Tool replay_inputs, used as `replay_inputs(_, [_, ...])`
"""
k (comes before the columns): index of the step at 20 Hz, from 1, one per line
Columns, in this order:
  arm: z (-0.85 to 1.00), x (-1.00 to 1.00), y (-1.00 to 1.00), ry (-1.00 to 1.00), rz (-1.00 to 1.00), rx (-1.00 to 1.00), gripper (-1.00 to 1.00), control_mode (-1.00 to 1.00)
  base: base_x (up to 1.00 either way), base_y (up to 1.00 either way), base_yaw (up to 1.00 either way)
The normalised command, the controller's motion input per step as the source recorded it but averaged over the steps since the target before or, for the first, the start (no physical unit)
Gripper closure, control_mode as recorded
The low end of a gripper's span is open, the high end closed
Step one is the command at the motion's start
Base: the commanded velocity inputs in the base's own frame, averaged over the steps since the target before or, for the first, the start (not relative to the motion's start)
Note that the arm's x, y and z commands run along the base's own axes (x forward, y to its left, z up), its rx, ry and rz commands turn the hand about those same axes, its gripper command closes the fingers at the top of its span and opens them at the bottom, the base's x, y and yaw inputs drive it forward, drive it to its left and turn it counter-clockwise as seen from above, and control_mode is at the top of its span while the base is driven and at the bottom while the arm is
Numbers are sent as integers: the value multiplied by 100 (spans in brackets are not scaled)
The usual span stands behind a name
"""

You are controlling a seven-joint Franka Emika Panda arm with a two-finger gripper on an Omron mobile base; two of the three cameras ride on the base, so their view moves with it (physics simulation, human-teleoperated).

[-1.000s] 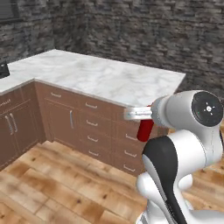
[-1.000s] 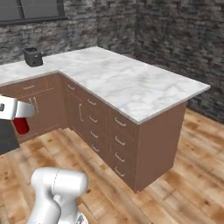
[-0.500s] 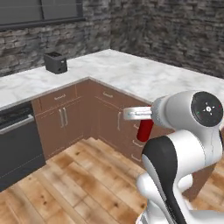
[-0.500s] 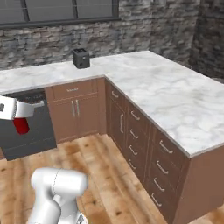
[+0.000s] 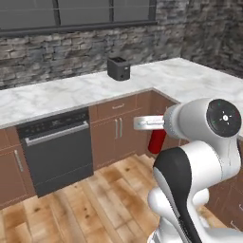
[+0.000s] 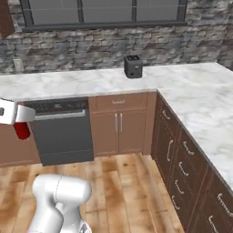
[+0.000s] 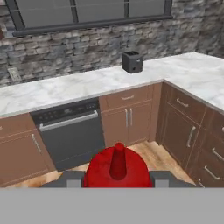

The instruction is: Take 2 condiments from the cabinet and move them on the counter near the stove.Make sure the condiments are lined up with each other, next to each other.

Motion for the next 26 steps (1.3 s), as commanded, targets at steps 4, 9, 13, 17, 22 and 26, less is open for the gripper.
replay_inputs(4, [0, 0, 0, 0, 0, 0, 100, 100, 54, 36, 47])
replay_inputs(9, [0, 0, 0, 0, 0, 0, 100, 100, 54, 37, 47])
replay_inputs(13, [0, 0, 0, 0, 0, 0, 100, 100, 57, 34, 47])
replay_inputs(17, [0, 0, 0, 0, 0, 0, 100, 100, 77, 14, 45])
replay_inputs(22, [0, 0, 0, 0, 0, 0, 100, 100, 77, 11, 45])
replay_inputs(26, [0, 0, 0, 0, 0, 0, 100, 100, 68, 17, 46])
